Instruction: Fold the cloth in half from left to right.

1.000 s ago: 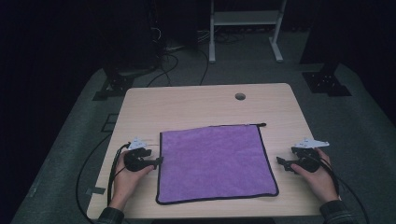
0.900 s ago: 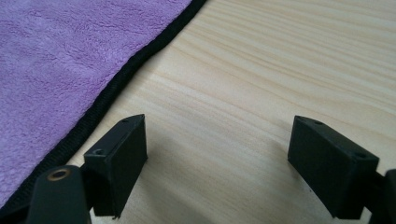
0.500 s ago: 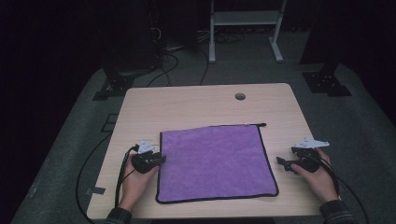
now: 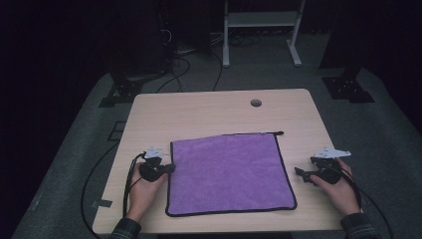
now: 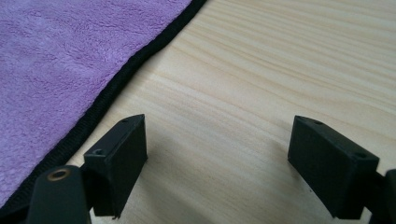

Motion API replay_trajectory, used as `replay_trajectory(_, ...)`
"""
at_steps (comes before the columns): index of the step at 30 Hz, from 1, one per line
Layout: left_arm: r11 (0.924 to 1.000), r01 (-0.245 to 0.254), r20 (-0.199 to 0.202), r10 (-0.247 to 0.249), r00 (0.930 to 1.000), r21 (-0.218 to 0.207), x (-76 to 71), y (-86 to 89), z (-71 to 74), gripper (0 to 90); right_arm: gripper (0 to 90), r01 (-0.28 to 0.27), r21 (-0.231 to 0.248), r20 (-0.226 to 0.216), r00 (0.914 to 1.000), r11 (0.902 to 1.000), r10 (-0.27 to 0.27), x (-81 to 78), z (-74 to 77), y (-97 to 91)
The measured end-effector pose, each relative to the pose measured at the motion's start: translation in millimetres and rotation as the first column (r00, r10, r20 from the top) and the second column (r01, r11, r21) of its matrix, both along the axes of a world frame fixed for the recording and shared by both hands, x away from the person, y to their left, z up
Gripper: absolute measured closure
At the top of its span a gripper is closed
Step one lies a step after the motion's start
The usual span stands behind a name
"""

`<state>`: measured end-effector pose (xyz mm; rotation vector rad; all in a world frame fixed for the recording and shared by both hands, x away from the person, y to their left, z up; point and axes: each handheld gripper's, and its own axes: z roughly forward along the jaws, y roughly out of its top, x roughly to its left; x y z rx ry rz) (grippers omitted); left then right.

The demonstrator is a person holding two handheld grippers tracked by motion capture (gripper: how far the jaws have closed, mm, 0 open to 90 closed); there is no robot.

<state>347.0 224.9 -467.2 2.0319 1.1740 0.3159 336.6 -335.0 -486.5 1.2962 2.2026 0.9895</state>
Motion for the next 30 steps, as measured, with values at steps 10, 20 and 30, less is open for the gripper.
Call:
replay_trajectory(10, 0.9991, -0.043, 0.028, 0.043, 0.9987, -0.008, 4.0, 25.2, 12.9, 86.2, 18.3, 0.000, -0.001, 0.000, 1.0000, 1.0000, 0.000, -0.1, 0.0, 0.1)
replay_trajectory(20, 0.9930, -0.118, 0.031, 0.118, 0.9925, 0.008, 6.6, 59.9, 17.3, 86.1, 18.3, 0.000, 0.000, 0.000, 1.0000, 1.0000, 0.000, 0.0, -0.1, 0.1)
replay_trajectory(30, 0.9900, -0.069, 0.040, 0.074, 0.9965, -0.124, 5.7, 52.4, 27.2, 86.0, 18.2, 0.000, 0.001, -0.001, 1.0000, 1.0000, 0.000, 0.0, -0.1, 0.0)
